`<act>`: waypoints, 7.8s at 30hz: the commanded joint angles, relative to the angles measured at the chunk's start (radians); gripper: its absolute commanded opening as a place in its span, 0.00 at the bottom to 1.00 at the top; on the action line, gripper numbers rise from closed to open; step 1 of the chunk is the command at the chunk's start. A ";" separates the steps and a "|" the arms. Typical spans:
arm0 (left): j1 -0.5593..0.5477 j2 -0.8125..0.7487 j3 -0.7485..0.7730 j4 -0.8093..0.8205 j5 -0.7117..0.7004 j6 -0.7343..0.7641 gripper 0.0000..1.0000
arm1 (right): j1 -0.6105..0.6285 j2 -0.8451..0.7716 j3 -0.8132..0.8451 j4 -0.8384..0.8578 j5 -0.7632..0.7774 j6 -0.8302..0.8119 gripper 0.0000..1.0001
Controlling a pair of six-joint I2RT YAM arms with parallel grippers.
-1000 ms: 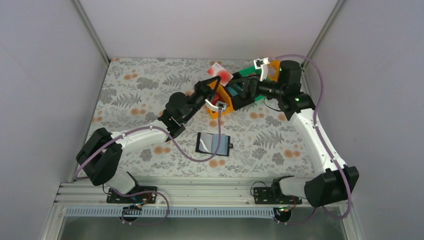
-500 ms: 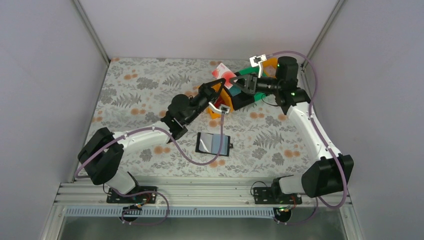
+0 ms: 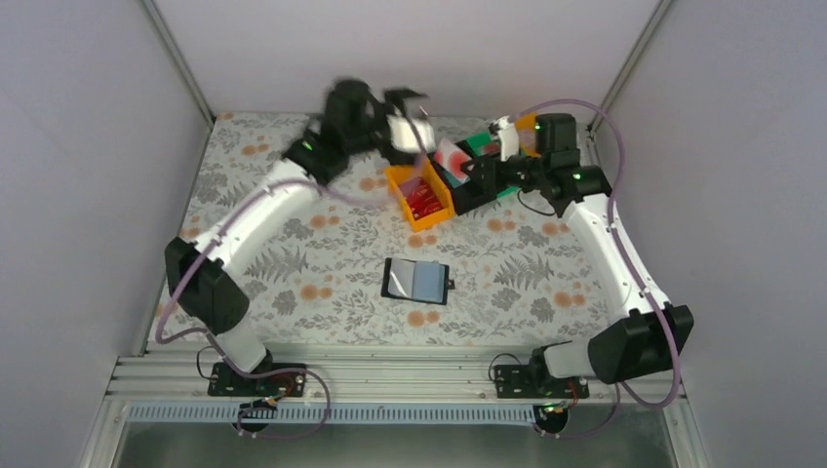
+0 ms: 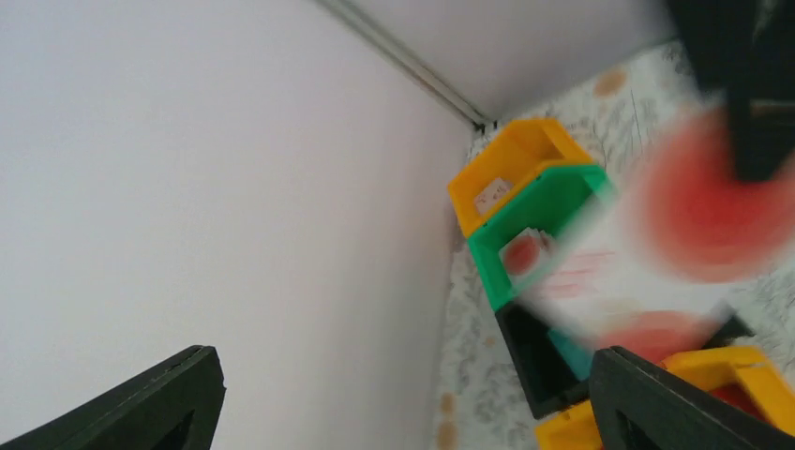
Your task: Take the credit cards out of the card holder
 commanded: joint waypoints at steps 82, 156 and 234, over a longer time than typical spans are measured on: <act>0.222 0.231 0.530 0.082 0.936 -1.494 0.02 | 0.082 0.051 0.096 0.960 -0.218 0.536 0.04; 0.293 0.177 -0.007 -0.391 -0.009 -0.864 1.00 | -0.223 0.846 0.455 0.108 0.195 0.005 0.04; 0.317 0.679 0.440 -0.394 -0.317 -0.930 0.97 | -0.046 0.291 0.248 0.032 0.395 -0.126 0.04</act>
